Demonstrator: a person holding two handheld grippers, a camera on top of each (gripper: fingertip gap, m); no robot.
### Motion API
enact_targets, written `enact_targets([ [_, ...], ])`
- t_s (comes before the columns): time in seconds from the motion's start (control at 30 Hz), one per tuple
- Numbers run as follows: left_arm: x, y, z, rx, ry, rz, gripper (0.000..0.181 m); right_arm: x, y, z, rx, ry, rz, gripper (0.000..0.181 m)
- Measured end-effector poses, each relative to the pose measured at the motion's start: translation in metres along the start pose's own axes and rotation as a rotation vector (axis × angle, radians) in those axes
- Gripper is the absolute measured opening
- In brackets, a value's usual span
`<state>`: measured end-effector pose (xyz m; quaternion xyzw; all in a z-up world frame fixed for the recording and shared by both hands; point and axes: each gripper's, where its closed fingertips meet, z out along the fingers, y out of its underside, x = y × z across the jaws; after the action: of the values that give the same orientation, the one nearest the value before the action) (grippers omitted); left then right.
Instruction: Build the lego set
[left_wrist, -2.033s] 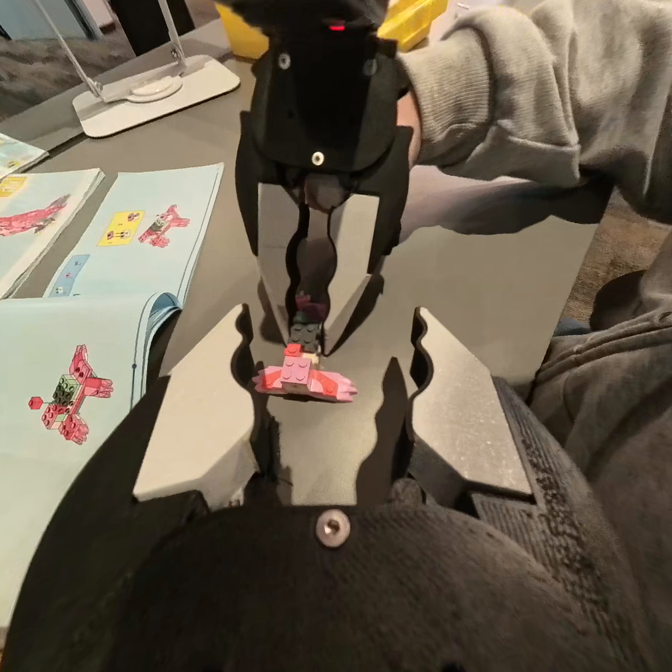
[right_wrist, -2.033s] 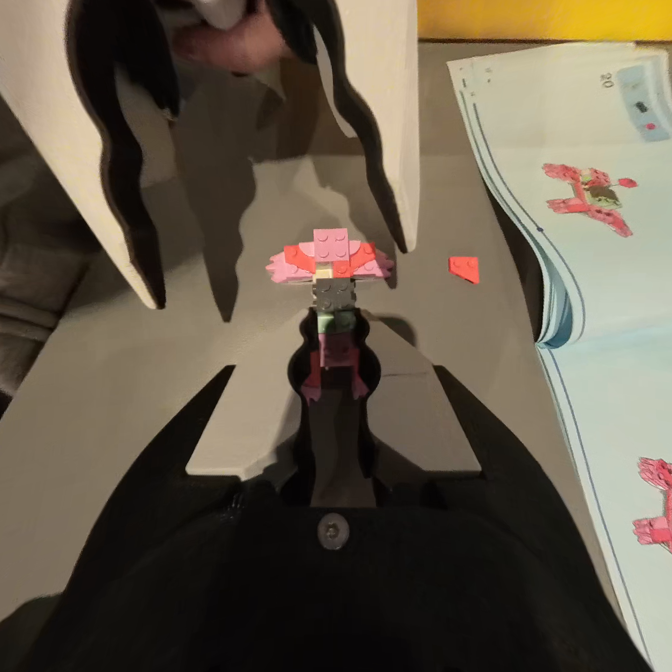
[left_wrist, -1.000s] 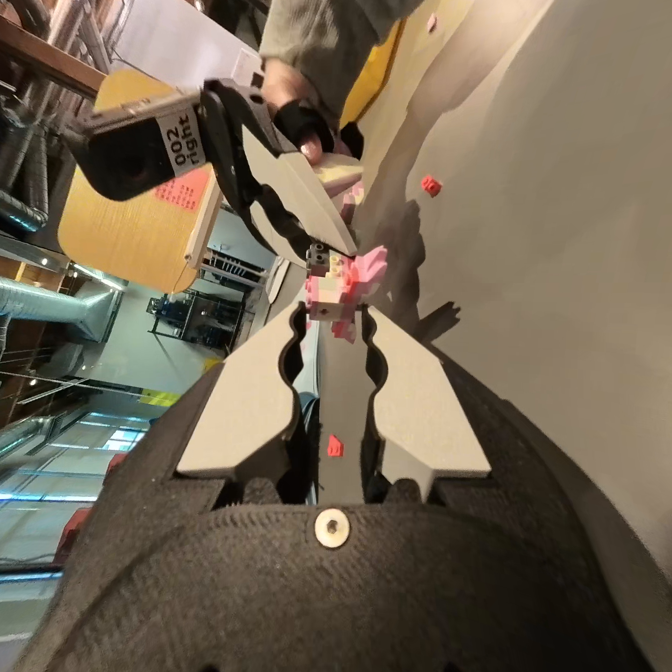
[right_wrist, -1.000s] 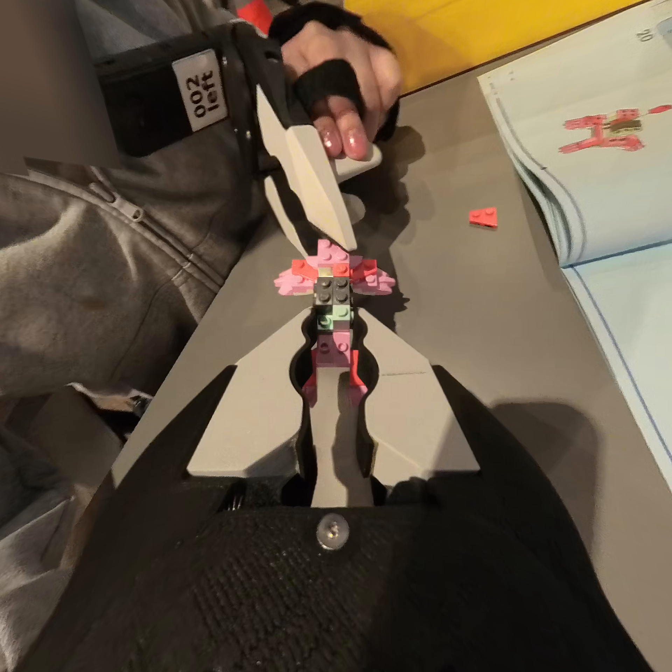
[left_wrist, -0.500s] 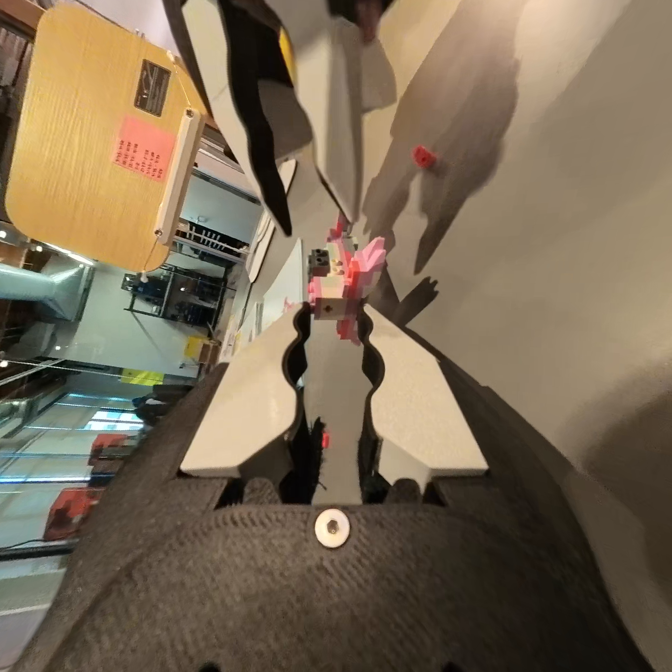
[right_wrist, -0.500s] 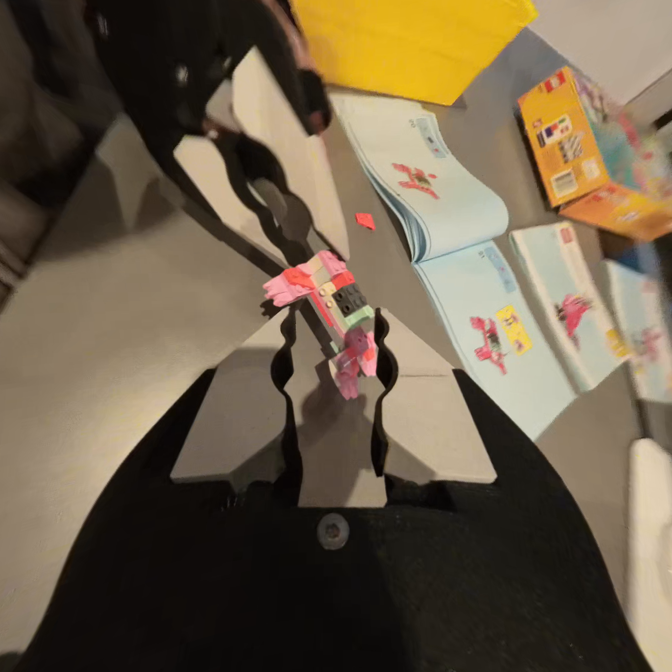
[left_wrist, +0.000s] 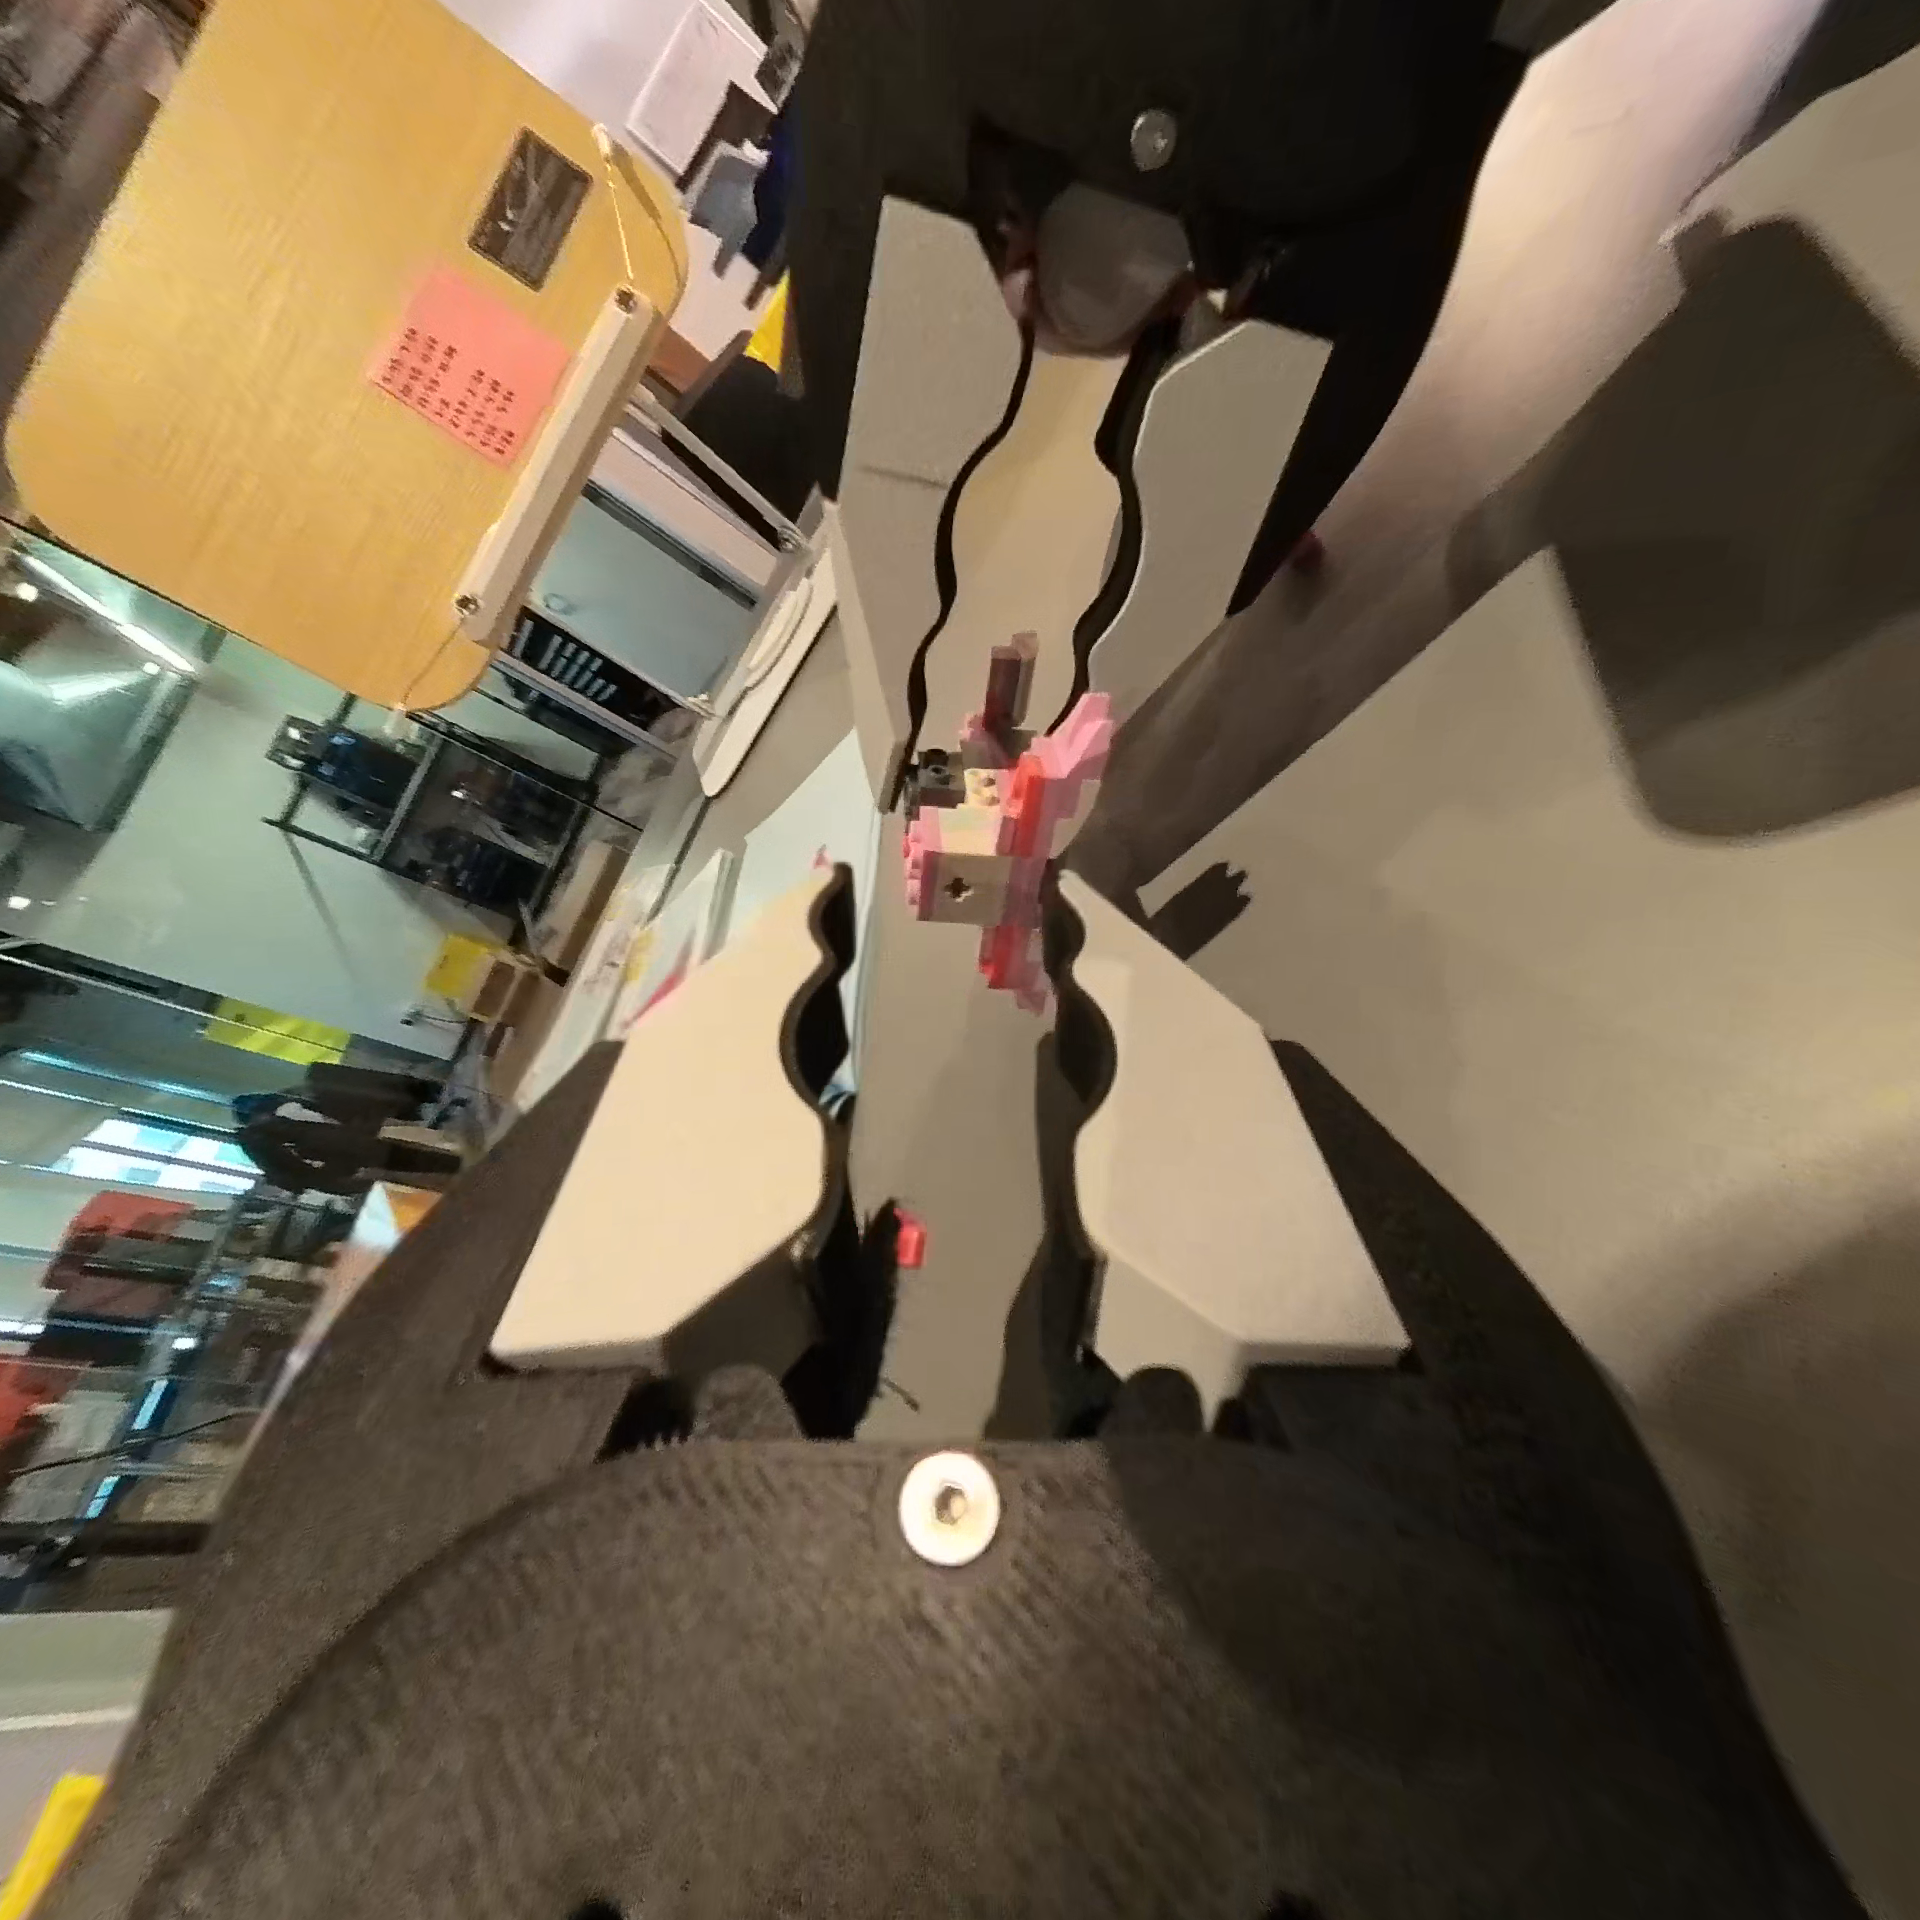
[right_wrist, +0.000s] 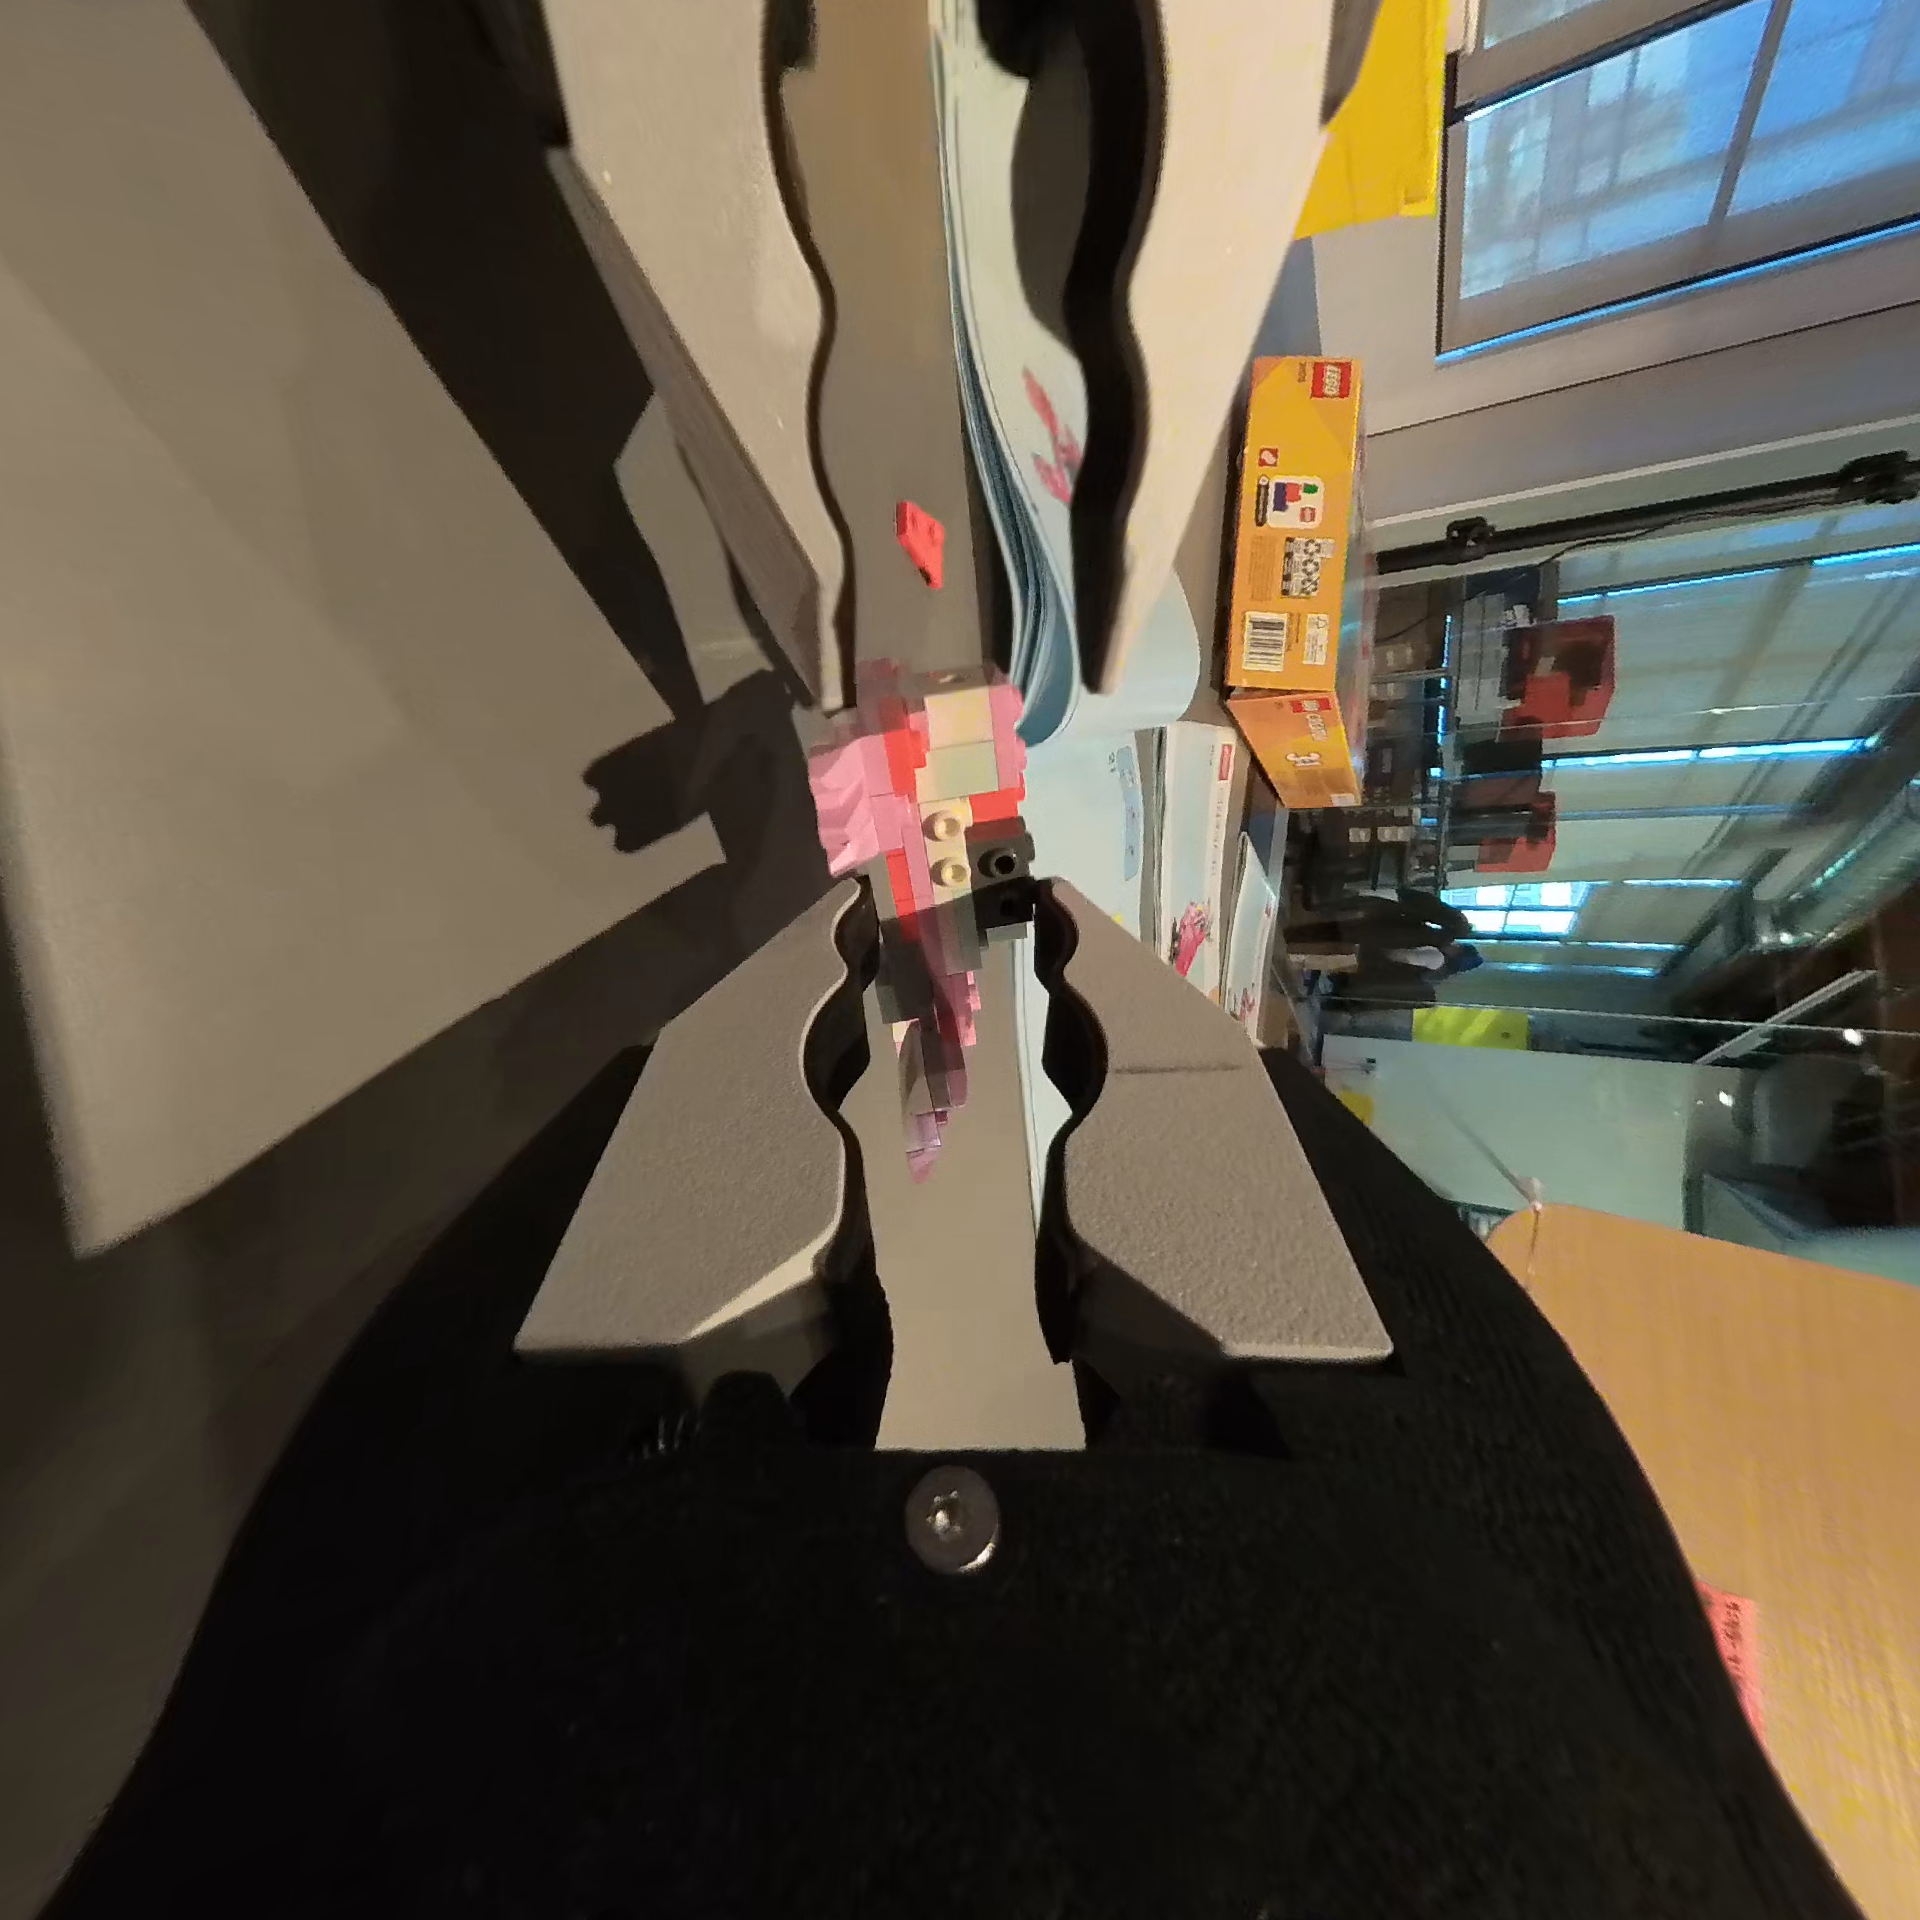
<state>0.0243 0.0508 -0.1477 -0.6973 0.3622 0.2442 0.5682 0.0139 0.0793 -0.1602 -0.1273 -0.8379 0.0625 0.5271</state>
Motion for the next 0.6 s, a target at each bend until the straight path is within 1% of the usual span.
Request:
enact_targets([
  [0.07, -0.001, 0.000, 0.000, -0.009, -0.027, 0.054, 0.040, 0.000, 0.000, 0.000, -0.002, 0.000, -0.003, 0.028],
  [0.17, 0.003, 0.004, 0.003, -0.047, -0.041, 0.135, 0.041, -0.002, -0.002, 0.001, 0.001, -0.008, -0.006, 0.028],
  [0.23, 0.005, 0.004, 0.003, -0.054, -0.044, 0.173, 0.037, -0.002, -0.003, 0.002, 0.002, -0.010, -0.006, 0.028],
  [0.27, 0.006, 0.005, 0.004, -0.060, -0.039, 0.187, 0.031, -0.001, -0.003, 0.002, 0.001, -0.007, -0.003, 0.028],
  [0.3, 0.005, 0.006, 0.004, -0.067, -0.048, 0.196, 0.031, 0.000, -0.004, 0.002, 0.005, -0.002, 0.001, 0.028],
  [0.37, 0.002, 0.007, 0.003, -0.085, -0.063, 0.195, 0.031, 0.003, -0.011, -0.002, 0.069, 0.017, 0.028, 0.033],
  [0.4, 0.002, 0.010, 0.004, -0.102, -0.060, 0.199, 0.030, 0.004, -0.016, -0.007, 0.107, 0.019, 0.066, 0.041],
  [0.43, 0.002, 0.014, 0.004, -0.121, -0.062, 0.213, 0.030, 0.005, -0.015, -0.012, 0.113, 0.013, 0.118, 0.053],
  [0.47, 0.001, 0.015, 0.004, -0.127, -0.066, 0.229, 0.030, 0.007, -0.010, -0.017, 0.102, 0.008, 0.182, 0.058],
  [0.53, 0.002, 0.016, 0.003, -0.133, -0.071, 0.247, 0.029, 0.011, 0.006, -0.032, 0.069, 0.022, 0.354, 0.061],
  [0.6, 0.003, 0.017, 0.004, -0.139, -0.068, 0.254, 0.029, 0.005, 0.021, -0.047, 0.038, 0.003, 0.557, 0.061],
])
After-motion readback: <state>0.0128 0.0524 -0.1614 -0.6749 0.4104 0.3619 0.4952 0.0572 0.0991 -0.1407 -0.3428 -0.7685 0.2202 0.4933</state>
